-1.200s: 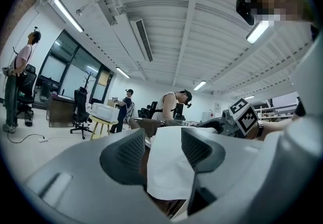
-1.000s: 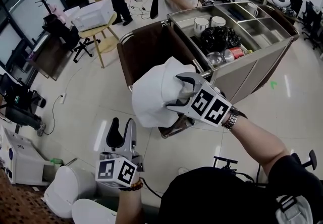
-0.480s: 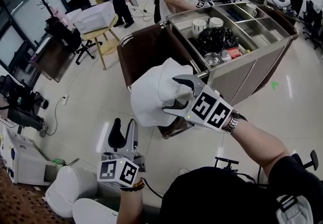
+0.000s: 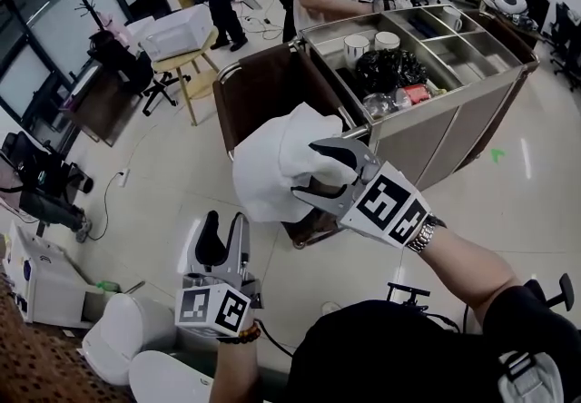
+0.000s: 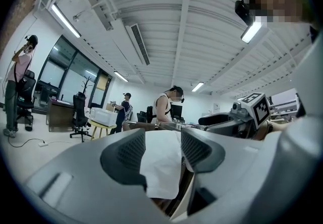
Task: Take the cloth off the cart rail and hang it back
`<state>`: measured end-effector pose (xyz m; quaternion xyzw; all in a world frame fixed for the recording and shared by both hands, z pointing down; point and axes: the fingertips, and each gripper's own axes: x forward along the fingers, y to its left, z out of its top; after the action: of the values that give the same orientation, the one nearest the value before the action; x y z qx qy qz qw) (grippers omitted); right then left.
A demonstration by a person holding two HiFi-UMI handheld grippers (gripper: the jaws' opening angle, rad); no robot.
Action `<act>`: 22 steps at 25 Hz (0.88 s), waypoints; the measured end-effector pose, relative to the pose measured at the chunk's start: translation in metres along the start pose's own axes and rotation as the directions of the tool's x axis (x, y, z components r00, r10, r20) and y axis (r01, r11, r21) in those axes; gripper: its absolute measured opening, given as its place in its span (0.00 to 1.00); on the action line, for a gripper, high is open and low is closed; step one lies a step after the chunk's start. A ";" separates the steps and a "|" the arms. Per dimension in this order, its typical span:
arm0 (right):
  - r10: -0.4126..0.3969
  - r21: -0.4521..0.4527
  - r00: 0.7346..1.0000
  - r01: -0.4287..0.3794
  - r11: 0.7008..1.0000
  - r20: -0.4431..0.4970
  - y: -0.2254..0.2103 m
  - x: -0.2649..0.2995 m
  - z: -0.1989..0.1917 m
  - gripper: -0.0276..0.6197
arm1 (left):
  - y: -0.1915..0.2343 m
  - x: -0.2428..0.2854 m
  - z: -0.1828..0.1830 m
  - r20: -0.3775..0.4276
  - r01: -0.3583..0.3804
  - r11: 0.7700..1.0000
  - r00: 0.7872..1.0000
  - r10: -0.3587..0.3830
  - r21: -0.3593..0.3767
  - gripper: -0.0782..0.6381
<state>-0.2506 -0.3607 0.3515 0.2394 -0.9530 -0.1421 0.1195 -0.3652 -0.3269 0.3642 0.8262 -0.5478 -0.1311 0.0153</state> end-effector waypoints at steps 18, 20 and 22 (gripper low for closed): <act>-0.108 0.224 0.964 0.053 0.973 0.244 0.037 -0.192 0.004 0.06 | -0.175 -0.032 -0.017 0.064 -0.005 0.998 0.998 0.001 0.064 0.28; -0.108 0.231 0.960 0.048 0.972 0.257 0.040 -0.212 0.001 0.04 | -0.197 -0.035 -0.021 0.074 -0.006 0.998 0.997 0.001 0.067 0.25; -0.108 0.242 0.959 0.043 0.969 0.263 0.042 -0.232 -0.004 0.04 | -0.219 -0.037 -0.025 0.089 -0.008 0.997 0.996 0.002 0.074 0.21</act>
<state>-0.0682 -0.2124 0.3321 0.2663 -0.9605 -0.0651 -0.0481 -0.1753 -0.2088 0.3587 0.8181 -0.5544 -0.1473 -0.0395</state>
